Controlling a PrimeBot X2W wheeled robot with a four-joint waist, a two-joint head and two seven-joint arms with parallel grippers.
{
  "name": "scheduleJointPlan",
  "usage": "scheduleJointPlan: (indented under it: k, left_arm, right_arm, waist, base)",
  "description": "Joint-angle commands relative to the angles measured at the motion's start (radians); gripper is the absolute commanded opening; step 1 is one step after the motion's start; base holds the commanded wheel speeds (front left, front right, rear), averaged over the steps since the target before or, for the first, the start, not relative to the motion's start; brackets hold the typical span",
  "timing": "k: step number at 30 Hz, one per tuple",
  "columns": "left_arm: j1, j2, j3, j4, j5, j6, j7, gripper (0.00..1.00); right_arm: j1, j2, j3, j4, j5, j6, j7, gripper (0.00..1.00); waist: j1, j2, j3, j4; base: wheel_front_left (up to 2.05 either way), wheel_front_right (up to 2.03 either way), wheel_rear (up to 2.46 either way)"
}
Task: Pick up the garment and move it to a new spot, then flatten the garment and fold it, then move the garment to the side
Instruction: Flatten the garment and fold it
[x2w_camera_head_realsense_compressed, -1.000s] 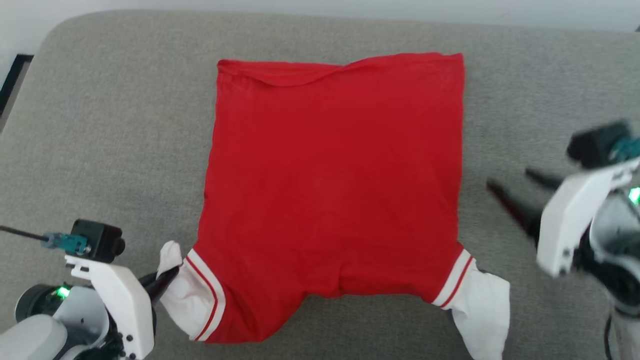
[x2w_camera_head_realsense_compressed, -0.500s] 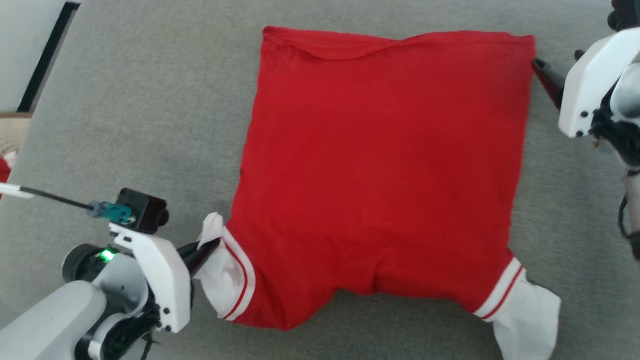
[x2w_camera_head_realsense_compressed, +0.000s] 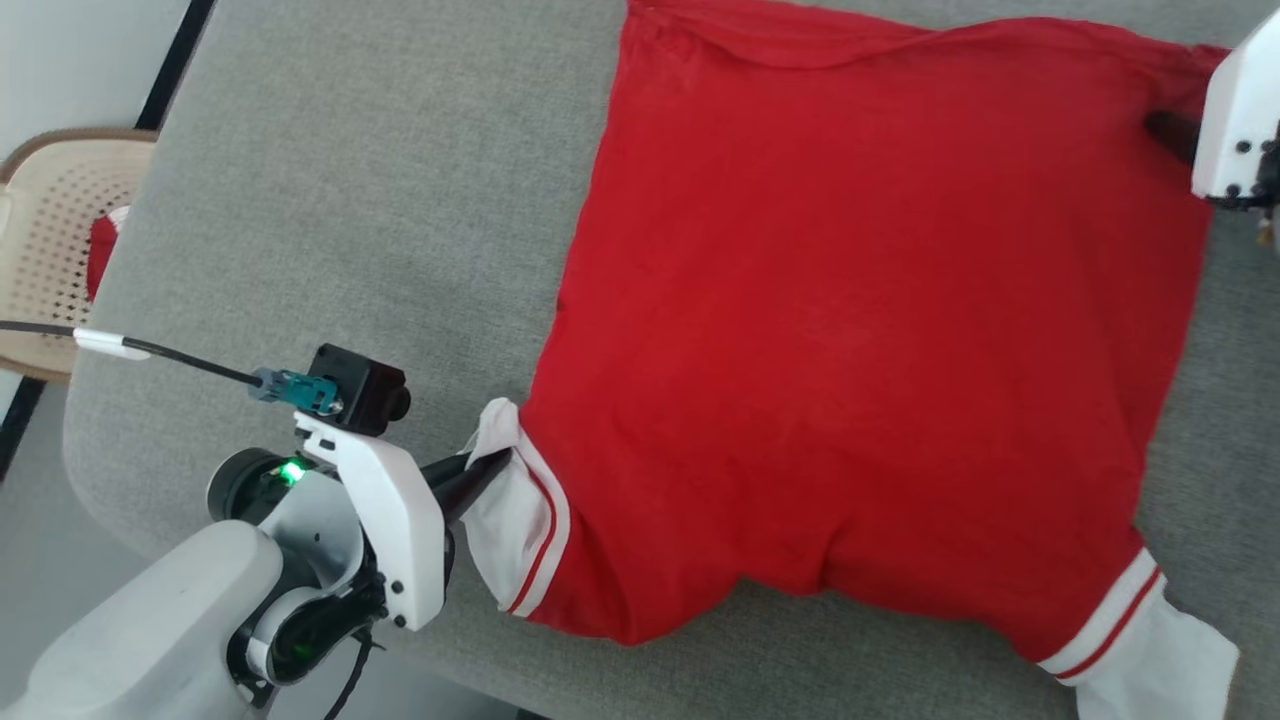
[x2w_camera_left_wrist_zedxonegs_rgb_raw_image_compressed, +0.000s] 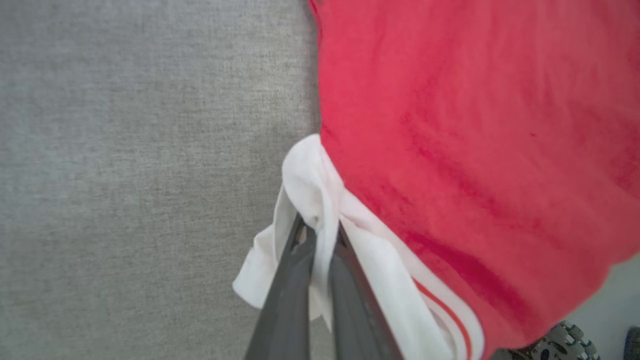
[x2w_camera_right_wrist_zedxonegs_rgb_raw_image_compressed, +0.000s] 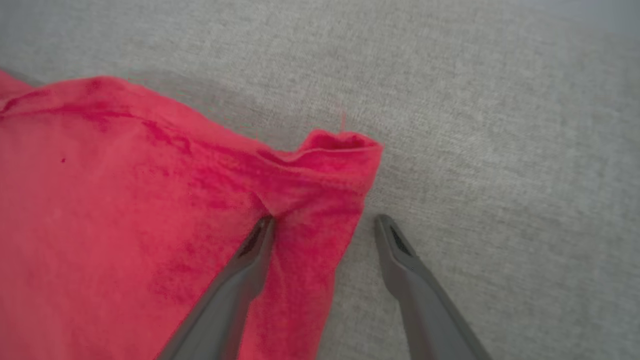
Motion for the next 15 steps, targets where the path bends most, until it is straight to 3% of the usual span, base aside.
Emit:
scheduleJointPlan:
  k: [1,3,4,5,10,15]
  left_arm:
    - [-0.017,-0.008,-0.002,0.01,0.012,-0.007,-0.006,0.0]
    - [-0.021,-0.017,-0.003,0.027,0.01,-0.015,-0.01,0.0]
    - [-0.023,-0.021,-0.003,0.034,0.008,-0.019,-0.01,0.0]
    - [-0.025,-0.024,-0.002,0.04,0.006,-0.021,-0.012,0.0]
    - [-0.026,-0.014,0.018,0.067,-0.002,-0.021,-0.034,0.0]
    - [0.005,0.038,0.051,0.073,-0.018,0.001,-0.054,0.0]
  right_arm:
    - [0.04,0.014,0.014,0.057,0.005,0.0,0.034,1.0]
    - [0.056,0.021,0.05,0.103,0.01,0.0,0.086,1.0]
    - [0.063,0.018,0.07,0.116,0.012,0.001,0.104,0.47]
    - [0.064,0.008,0.089,0.12,0.012,0.001,0.107,0.0]
    - [0.037,-0.034,0.123,0.1,0.044,-0.001,0.066,0.0]
    - [0.059,-0.05,0.243,-0.031,0.142,0.0,0.06,0.0]
  waist:
    - [0.0,-0.0001,0.014,0.014]
    - [0.0,-0.0001,0.018,0.017]
    - [0.0,-0.0001,0.02,0.017]
    - [0.0,-0.0001,0.022,0.016]
    - [0.0,-0.0001,0.017,-0.013]
    - [0.0,-0.0001,-0.01,-0.088]
  base:
    - [0.0,0.0,0.0]
    - [0.0,0.0,0.0]
    - [0.0,0.0,0.0]
    - [0.0,0.0,0.0]
    - [0.0,0.0,0.0]
    - [0.0,0.0,0.0]
